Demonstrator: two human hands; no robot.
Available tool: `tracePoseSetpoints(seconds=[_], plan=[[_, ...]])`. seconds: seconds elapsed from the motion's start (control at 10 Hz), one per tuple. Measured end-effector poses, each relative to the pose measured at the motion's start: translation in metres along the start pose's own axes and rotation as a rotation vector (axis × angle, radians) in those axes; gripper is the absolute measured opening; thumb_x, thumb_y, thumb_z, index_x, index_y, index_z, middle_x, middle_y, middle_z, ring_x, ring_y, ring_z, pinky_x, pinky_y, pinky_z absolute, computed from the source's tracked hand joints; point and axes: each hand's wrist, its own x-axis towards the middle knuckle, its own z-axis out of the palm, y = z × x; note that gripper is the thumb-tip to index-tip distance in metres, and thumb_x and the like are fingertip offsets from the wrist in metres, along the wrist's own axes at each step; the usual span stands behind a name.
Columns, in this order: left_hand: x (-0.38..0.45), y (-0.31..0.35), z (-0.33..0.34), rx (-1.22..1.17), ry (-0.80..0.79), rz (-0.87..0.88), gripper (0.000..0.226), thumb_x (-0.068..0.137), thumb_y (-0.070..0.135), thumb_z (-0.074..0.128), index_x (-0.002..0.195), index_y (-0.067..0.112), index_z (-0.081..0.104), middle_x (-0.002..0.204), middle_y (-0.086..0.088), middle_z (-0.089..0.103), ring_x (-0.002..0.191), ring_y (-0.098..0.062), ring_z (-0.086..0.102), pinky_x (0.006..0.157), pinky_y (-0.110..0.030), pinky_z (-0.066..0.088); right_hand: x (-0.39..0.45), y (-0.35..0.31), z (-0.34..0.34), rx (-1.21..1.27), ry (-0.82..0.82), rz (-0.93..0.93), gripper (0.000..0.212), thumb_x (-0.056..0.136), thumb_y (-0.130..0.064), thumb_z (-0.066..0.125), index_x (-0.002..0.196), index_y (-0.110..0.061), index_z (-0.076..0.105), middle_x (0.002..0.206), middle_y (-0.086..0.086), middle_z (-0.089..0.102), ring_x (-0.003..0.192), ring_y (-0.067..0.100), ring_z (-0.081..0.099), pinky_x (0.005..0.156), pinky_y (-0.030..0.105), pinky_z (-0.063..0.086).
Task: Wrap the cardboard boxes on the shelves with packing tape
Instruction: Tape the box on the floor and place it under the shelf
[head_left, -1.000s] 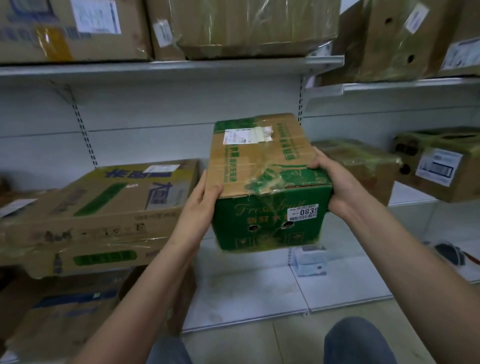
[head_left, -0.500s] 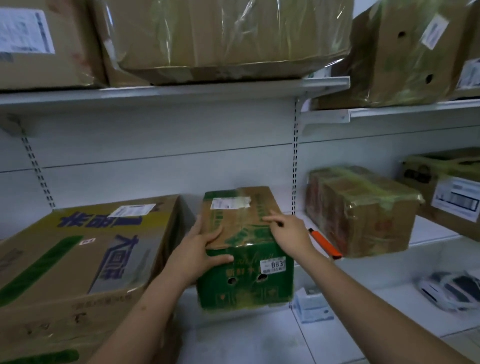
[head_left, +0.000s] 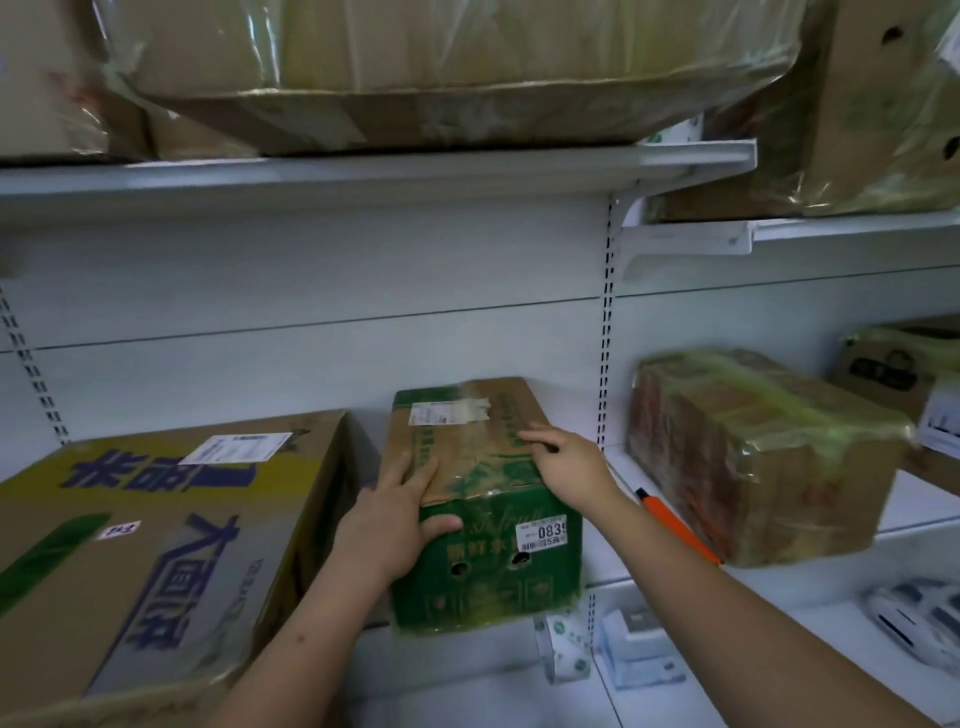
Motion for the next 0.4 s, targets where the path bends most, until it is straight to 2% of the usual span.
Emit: tracePoseSetpoints(seconds=[0.1, 0.2, 0.3, 0.4], plan=[[-0.006, 0.006, -0.004, 0.009, -0.027, -0.034, 0.082, 0.092, 0.065, 0.047, 0.158, 0.04, 0.005, 0.166, 0.007, -0.003, 0.145, -0.041, 0.022, 0.114, -0.052, 0.034, -0.009, -0.005, 0.001, -0.126, 0.078, 0.006, 0.037, 0.098, -0.019, 0.043, 0.123, -0.027, 0.069, 0.141, -0.004, 0.057, 0.067, 0.003, 0.052, 0.057, 0.015, 0.038], [-0.014, 0.017, -0.012, 0.115, -0.028, -0.081, 0.079, 0.094, 0.065, 0.045, 0.157, 0.035, 0.009, 0.165, -0.001, 0.005, 0.145, -0.043, 0.019, 0.112, -0.055, 0.033, -0.024, -0.026, -0.007, -0.473, 0.097, -0.017, 0.036, 0.099, -0.023, 0.039, 0.119, -0.022, 0.069, 0.116, 0.005, 0.07, 0.087, 0.023, 0.063, 0.067, 0.024, 0.044], [-0.029, 0.028, -0.024, 0.198, -0.023, -0.099, 0.072, 0.097, 0.057, 0.047, 0.155, 0.026, 0.019, 0.158, -0.013, 0.018, 0.139, -0.041, 0.028, 0.111, -0.053, 0.033, -0.041, -0.055, -0.015, -0.645, -0.104, -0.081, 0.024, 0.097, -0.024, 0.045, 0.093, -0.014, 0.066, 0.092, 0.008, 0.065, 0.086, 0.028, 0.063, 0.066, 0.027, 0.041], [-0.043, 0.029, -0.051, 0.135, 0.005, -0.054, 0.064, 0.099, 0.05, 0.048, 0.152, 0.021, 0.027, 0.153, -0.014, 0.027, 0.138, -0.04, 0.031, 0.113, -0.055, 0.031, -0.064, -0.091, -0.037, -0.491, -0.31, -0.226, 0.033, 0.098, -0.027, 0.051, 0.066, -0.023, 0.057, 0.071, 0.0, 0.057, 0.076, 0.028, 0.062, 0.061, 0.033, 0.043]])
